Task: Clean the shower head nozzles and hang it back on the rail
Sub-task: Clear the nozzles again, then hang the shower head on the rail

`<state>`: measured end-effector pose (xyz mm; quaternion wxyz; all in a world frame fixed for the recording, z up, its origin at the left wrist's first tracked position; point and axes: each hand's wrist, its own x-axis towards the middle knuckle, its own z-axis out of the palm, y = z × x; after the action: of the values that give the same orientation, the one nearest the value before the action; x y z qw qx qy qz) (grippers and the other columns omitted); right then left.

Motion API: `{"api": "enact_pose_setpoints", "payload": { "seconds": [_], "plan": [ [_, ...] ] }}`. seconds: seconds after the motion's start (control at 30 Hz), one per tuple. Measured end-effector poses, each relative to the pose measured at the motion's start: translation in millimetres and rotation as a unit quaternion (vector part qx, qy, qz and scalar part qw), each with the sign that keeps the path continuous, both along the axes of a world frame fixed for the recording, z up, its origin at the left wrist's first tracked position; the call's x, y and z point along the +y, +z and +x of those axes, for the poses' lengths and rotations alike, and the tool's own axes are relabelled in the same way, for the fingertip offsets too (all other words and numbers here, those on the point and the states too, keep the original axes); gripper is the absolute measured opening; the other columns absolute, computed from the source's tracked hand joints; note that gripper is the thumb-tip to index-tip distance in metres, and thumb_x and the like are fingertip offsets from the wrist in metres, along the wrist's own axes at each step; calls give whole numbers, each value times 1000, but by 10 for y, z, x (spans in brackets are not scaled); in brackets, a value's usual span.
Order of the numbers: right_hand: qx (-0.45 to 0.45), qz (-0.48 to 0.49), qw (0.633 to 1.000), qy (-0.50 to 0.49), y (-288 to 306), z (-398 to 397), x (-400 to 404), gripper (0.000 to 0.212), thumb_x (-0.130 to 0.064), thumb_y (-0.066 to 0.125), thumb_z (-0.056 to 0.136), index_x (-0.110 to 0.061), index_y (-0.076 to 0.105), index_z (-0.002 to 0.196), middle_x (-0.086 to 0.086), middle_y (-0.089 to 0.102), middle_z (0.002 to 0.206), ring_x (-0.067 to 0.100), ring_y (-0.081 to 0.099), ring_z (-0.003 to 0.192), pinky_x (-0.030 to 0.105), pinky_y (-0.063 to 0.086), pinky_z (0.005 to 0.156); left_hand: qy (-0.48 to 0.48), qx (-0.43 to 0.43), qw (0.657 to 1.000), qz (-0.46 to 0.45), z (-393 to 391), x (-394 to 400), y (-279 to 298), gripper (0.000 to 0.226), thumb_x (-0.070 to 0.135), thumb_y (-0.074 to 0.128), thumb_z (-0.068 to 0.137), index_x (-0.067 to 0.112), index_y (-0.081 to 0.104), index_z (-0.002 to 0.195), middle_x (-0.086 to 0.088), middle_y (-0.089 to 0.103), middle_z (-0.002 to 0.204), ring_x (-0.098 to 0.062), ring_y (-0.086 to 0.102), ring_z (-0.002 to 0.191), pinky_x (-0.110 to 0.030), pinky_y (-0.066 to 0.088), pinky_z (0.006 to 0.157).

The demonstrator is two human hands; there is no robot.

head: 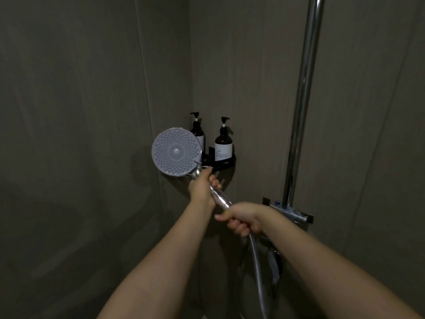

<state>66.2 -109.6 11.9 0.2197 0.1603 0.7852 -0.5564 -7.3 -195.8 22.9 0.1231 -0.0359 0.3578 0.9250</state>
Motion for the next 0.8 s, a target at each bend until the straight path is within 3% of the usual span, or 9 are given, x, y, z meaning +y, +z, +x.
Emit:
{"api": "enact_pose_setpoints", "payload": {
  "seconds": [0.07,0.13,0.2,0.37,0.47,0.53,0.63,0.7,0.8],
  "plan": [
    [111,212,970,-47,-29,21,-55,15,-25,65,85,-15,55,81,2,59,65,14,56,54,24,42,51,80,-42,995,-43,-11,69,-14,17,3,57,86,10,49,72,-1,46,50,-9,41,36,-18,38,38],
    [208,480,850,-64,-38,85,-89,22,-24,62,86,-9,62,102,10,66,99,25,65,91,30,49,72,147,-99,983,-43,-24,129,-27,18,3,57,85,8,49,70,-4,49,56,-10,43,39,-21,40,39],
    [249,550,792,-90,-44,131,-74,23,-20,53,90,-7,63,107,12,66,109,29,64,101,34,50,79,165,-128,978,-24,-3,172,-42,17,4,57,86,7,50,71,-5,49,56,-11,44,39,-23,41,38],
    [202,377,892,-145,-224,109,-100,26,-23,61,83,-9,65,104,7,67,94,25,65,85,30,50,69,89,-62,992,-58,45,160,-78,14,6,58,87,8,52,75,-2,44,53,-8,39,33,-18,36,37],
    [201,273,924,-176,-312,106,-165,34,-22,70,79,-5,63,108,10,68,100,26,66,91,26,46,67,53,-23,995,-78,29,142,-99,16,6,58,87,11,49,74,0,41,49,-7,37,32,-18,34,40],
    [175,193,949,-175,-342,110,-205,30,-18,71,78,-6,61,104,9,63,86,22,62,76,25,42,61,15,4,997,-82,11,118,-128,21,5,57,87,13,46,71,3,39,43,-6,35,30,-16,32,38],
    [85,72,988,-103,-317,122,-169,22,-20,71,80,-16,49,75,0,46,58,9,41,40,18,31,37,-44,6,998,-50,-25,40,-204,23,7,55,90,15,44,72,6,37,38,-5,34,30,-14,31,35],
    [92,111,987,-72,-286,86,-88,23,-25,73,78,-16,51,74,0,48,59,9,44,41,17,33,38,-20,-28,999,-27,-16,5,-259,16,7,54,90,14,49,76,6,40,41,-5,37,33,-16,33,37],
    [173,327,924,-94,-327,75,-46,27,-28,68,81,-8,65,98,6,62,83,23,64,80,23,44,61,105,-86,990,-45,29,72,-295,14,4,54,88,8,51,75,-1,44,49,-9,40,34,-17,34,35]
  ]
}}
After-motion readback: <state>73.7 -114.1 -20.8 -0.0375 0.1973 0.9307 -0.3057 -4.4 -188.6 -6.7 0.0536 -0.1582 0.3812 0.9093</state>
